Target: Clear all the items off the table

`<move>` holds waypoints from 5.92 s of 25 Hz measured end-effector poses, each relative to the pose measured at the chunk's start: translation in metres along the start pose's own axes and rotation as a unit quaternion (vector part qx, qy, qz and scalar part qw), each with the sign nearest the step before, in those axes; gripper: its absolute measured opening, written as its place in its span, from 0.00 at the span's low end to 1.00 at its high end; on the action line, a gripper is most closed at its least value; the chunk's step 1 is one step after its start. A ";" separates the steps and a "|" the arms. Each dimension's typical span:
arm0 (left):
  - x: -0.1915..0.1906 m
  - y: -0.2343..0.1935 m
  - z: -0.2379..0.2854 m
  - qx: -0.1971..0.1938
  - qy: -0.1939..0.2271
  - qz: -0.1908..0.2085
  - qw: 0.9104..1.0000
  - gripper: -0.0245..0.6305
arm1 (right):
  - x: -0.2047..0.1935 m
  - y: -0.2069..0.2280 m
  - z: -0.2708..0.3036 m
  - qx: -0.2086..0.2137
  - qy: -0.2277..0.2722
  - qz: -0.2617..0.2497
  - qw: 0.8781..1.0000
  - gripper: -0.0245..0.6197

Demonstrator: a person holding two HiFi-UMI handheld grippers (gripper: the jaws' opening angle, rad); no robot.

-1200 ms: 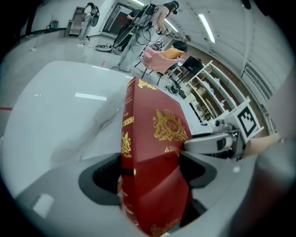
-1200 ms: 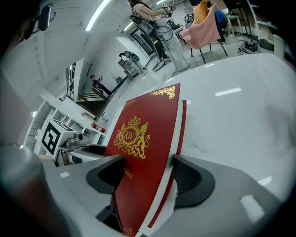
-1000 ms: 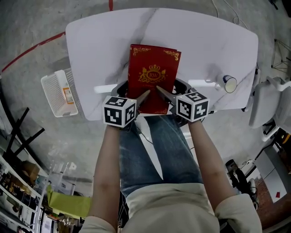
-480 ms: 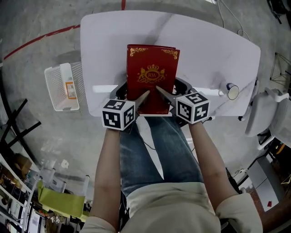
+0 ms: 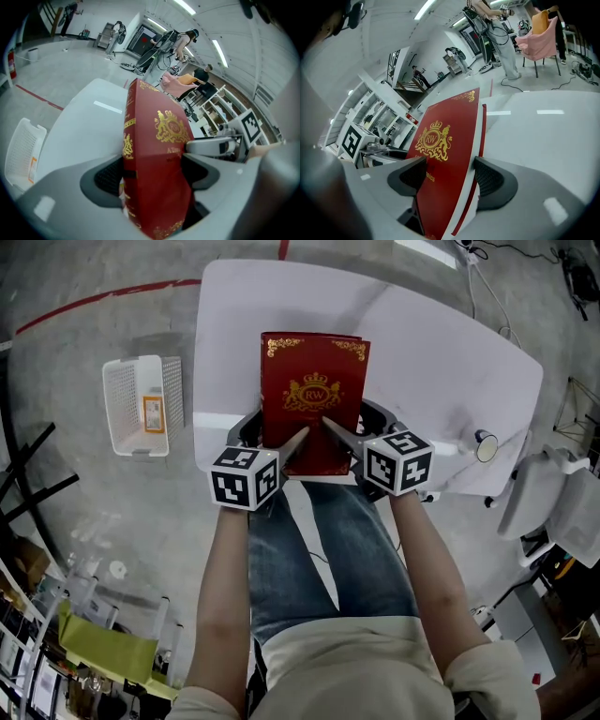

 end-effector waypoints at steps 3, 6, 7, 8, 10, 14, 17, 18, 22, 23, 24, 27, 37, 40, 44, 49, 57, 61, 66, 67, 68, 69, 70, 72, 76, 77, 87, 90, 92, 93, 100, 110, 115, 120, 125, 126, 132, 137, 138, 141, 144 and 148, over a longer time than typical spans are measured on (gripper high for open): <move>0.004 -0.009 -0.008 0.002 0.009 -0.009 1.000 0.64 | 0.007 -0.008 0.008 0.005 -0.003 -0.009 1.000 0.54; 0.006 -0.015 -0.014 0.005 0.015 -0.018 1.000 0.64 | 0.012 -0.014 0.014 0.009 -0.006 -0.017 1.000 0.54; 0.006 -0.018 -0.016 0.005 0.018 -0.020 1.000 0.64 | 0.014 -0.016 0.016 0.010 -0.006 -0.019 1.000 0.54; 0.007 -0.021 -0.018 0.005 0.020 -0.022 1.000 0.64 | 0.016 -0.019 0.019 0.011 -0.007 -0.021 1.000 0.54; 0.010 -0.026 -0.023 0.005 0.026 -0.027 0.999 0.64 | 0.021 -0.023 0.024 0.014 -0.008 -0.027 1.000 0.54; 0.013 -0.035 -0.031 0.008 0.035 -0.035 0.999 0.64 | 0.028 -0.032 0.032 0.021 -0.014 -0.036 0.999 0.54; 0.016 -0.046 -0.037 0.009 0.042 -0.042 0.998 0.64 | 0.034 -0.039 0.042 0.024 -0.016 -0.043 0.999 0.54; 0.017 -0.049 -0.039 0.010 0.043 -0.044 0.998 0.64 | 0.035 -0.042 0.045 0.026 -0.017 -0.045 0.999 0.54; 0.019 -0.060 -0.049 0.011 0.052 -0.053 0.997 0.63 | 0.042 -0.053 0.054 0.032 -0.021 -0.054 0.998 0.54; 0.019 -0.063 -0.051 0.012 0.055 -0.056 0.997 0.64 | 0.043 -0.056 0.056 0.034 -0.022 -0.056 0.998 0.54; 0.020 -0.067 -0.055 0.012 0.057 -0.058 0.997 0.63 | 0.045 -0.060 0.059 0.035 -0.023 -0.059 0.997 0.54; 0.024 -0.087 -0.068 0.014 0.063 -0.068 0.996 0.63 | 0.053 -0.076 0.077 0.040 -0.029 -0.066 0.997 0.54; 0.029 -0.115 -0.085 0.017 0.083 -0.091 0.992 0.63 | 0.067 -0.098 0.103 0.054 -0.041 -0.087 0.994 0.54; 0.029 -0.116 -0.085 0.019 0.090 -0.097 0.991 0.63 | 0.068 -0.098 0.104 0.058 -0.042 -0.094 0.993 0.54; 0.027 -0.126 -0.090 0.021 0.101 -0.108 0.989 0.63 | 0.070 -0.106 0.113 0.065 -0.046 -0.105 0.991 0.54; 0.026 -0.164 -0.117 0.026 0.114 -0.130 0.985 0.63 | 0.078 -0.143 0.145 0.078 -0.056 -0.123 0.988 0.54; 0.025 -0.206 -0.142 0.034 0.134 -0.160 0.977 0.63 | 0.088 -0.179 0.183 0.099 -0.072 -0.147 0.982 0.54; 0.025 -0.229 -0.155 0.039 0.146 -0.175 0.973 0.63 | 0.093 -0.198 0.204 0.109 -0.080 -0.160 0.978 0.54; 0.023 -0.266 -0.178 0.045 0.159 -0.196 0.967 0.63 | 0.098 -0.232 0.236 0.123 -0.089 -0.176 0.973 0.54; 0.023 -0.273 -0.181 0.046 0.161 -0.199 0.966 0.63 | 0.098 -0.238 0.241 0.125 -0.090 -0.178 0.972 0.54; 0.023 -0.279 -0.184 0.047 0.163 -0.202 0.965 0.63 | 0.099 -0.242 0.247 0.127 -0.092 -0.180 0.971 0.54; 0.023 -0.284 -0.187 0.049 0.165 -0.204 0.964 0.63 | 0.100 -0.246 0.252 0.130 -0.094 -0.182 0.970 0.54; 0.023 -0.289 -0.189 0.051 0.167 -0.207 0.963 0.63 | 0.101 -0.250 0.256 0.132 -0.095 -0.184 0.969 0.54; 0.022 -0.299 -0.194 0.054 0.170 -0.212 0.961 0.63 | 0.102 -0.258 0.265 0.136 -0.098 -0.188 0.968 0.54; 0.019 -0.316 -0.203 0.060 0.175 -0.223 0.957 0.63 | 0.101 -0.273 0.282 0.146 -0.106 -0.194 0.964 0.54; 0.018 -0.321 -0.205 0.061 0.176 -0.225 0.956 0.63 | 0.101 -0.277 0.286 0.147 -0.108 -0.196 0.963 0.54; 0.011 -0.367 -0.216 0.070 0.180 -0.246 0.950 0.63 | 0.095 -0.305 0.329 0.158 -0.129 -0.206 0.957 0.54; 0.007 -0.373 -0.213 0.071 0.180 -0.252 0.948 0.63 | 0.090 -0.306 0.336 0.161 -0.134 -0.208 0.956 0.54; 0.006 -0.378 -0.209 0.075 0.180 -0.253 0.948 0.63 | 0.086 -0.304 0.342 0.162 -0.137 -0.207 0.955 0.54; 0.005 -0.379 -0.206 0.076 0.179 -0.253 0.948 0.63 | 0.085 -0.302 0.344 0.163 -0.138 -0.207 0.955 0.54; 0.001 -0.400 -0.203 0.083 0.181 -0.267 0.943 0.63 | 0.080 -0.309 0.367 0.169 -0.150 -0.212 0.951 0.54; -0.009 -0.460 -0.194 0.086 0.183 -0.290 0.935 0.63 | 0.061 -0.325 0.427 0.178 -0.168 -0.220 0.944 0.54; -0.010 -0.478 -0.185 0.085 0.183 -0.297 0.933 0.63 | 0.056 -0.323 0.446 0.176 -0.174 -0.223 0.943 0.54; -0.013 -0.497 -0.175 0.082 0.179 -0.307 0.931 0.63 | 0.050 -0.323 0.467 0.174 -0.182 -0.230 0.940 0.54; -0.016 -0.510 -0.166 0.081 0.176 -0.318 0.928 0.63 | 0.042 -0.321 0.482 0.173 -0.187 -0.231 0.939 0.54; -0.017 -0.513 -0.165 0.082 0.175 -0.319 0.928 0.63 | 0.040 -0.321 0.484 0.172 -0.187 -0.231 0.939 0.54; -0.023 -0.526 -0.152 0.078 0.170 -0.341 0.921 0.63 | 0.030 -0.317 0.499 0.159 -0.190 -0.229 0.941 0.54; -0.026 -0.532 -0.141 0.082 0.167 -0.350 0.918 0.63 | 0.023 -0.311 0.506 0.146 -0.193 -0.225 0.944 0.52; -0.026 -0.533 -0.140 0.083 0.167 -0.351 0.918 0.63 | 0.022 -0.310 0.508 0.144 -0.194 -0.223 0.944 0.52; -0.027 -0.537 -0.135 0.083 0.167 -0.355 0.916 0.63 | 0.019 -0.307 0.511 0.136 -0.196 -0.219 0.946 0.51; -0.029 -0.540 -0.132 0.083 0.169 -0.363 0.912 0.63 | 0.015 -0.305 0.514 0.131 -0.200 -0.215 0.947 0.51; -0.031 -0.542 -0.134 0.085 0.177 -0.372 0.907 0.63 | 0.011 -0.303 0.514 0.130 -0.206 -0.211 0.947 0.51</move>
Point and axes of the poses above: the fingertips, and each gripper's own axes: z forward along the fingers, y to its right, x out of its top, the point moved 4 cm from there along -z, backward along the fingers, and after that the axes turned 15 degrees about -z, right-handed, at the moved point
